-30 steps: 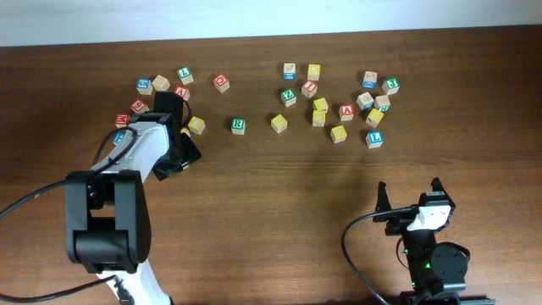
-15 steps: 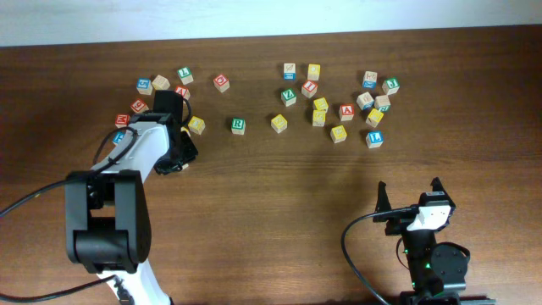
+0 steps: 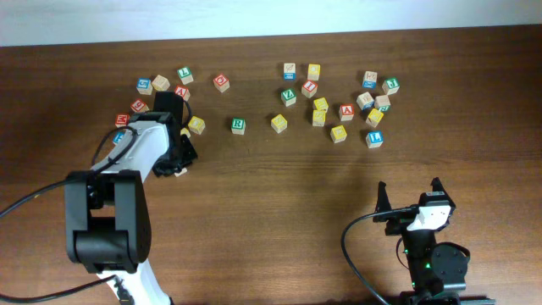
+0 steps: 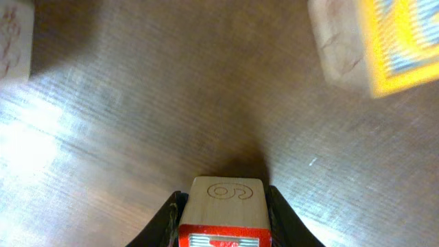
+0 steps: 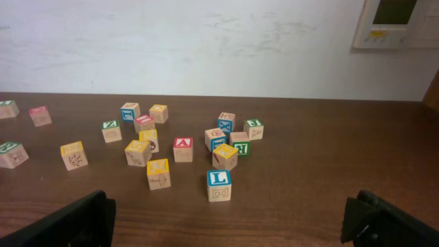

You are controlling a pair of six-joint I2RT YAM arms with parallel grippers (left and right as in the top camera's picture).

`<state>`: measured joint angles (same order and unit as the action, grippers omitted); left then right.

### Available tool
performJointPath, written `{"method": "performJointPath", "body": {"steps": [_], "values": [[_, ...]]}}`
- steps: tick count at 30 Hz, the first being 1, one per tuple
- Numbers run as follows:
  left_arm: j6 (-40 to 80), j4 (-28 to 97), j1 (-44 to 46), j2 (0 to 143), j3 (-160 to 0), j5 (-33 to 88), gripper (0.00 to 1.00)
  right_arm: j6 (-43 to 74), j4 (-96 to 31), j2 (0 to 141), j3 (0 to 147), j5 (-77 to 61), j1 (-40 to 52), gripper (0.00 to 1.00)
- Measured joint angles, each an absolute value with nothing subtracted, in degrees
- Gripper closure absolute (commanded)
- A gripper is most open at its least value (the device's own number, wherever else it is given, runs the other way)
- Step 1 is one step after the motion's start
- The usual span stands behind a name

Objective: Spell out ICRA
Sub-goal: 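Carry the red I block right toward the table center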

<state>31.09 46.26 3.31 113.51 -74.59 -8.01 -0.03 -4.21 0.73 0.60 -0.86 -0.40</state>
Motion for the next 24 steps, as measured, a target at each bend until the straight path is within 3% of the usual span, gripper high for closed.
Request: {"method": "performJointPath", "body": {"steps": [5, 7, 10, 16, 24], "values": [[30.1, 53.4, 3.3, 113.0, -79.1, -6.3, 0.75, -0.1, -4.2, 0.7, 0.6, -0.9, -0.4, 0.02], [26.8, 54.4, 3.3, 110.9, -79.5, -0.6, 0.79, 0.0, -4.2, 0.8, 0.6, -0.9, -0.4, 0.02], [22.0, 57.7, 3.8, 109.7, -80.1, 7.6, 0.77, -0.1, -4.2, 0.8, 0.6, -0.9, -0.4, 0.02], [17.5, 61.7, 16.5, 109.7, -80.1, 14.1, 0.76, 0.0, -4.2, 0.8, 0.6, -0.9, -0.4, 0.02], [25.8, 59.3, 28.3, 109.7, -78.6, 6.2, 0.75, -0.1, -4.2, 0.8, 0.6, -0.9, -0.4, 0.02]]}}
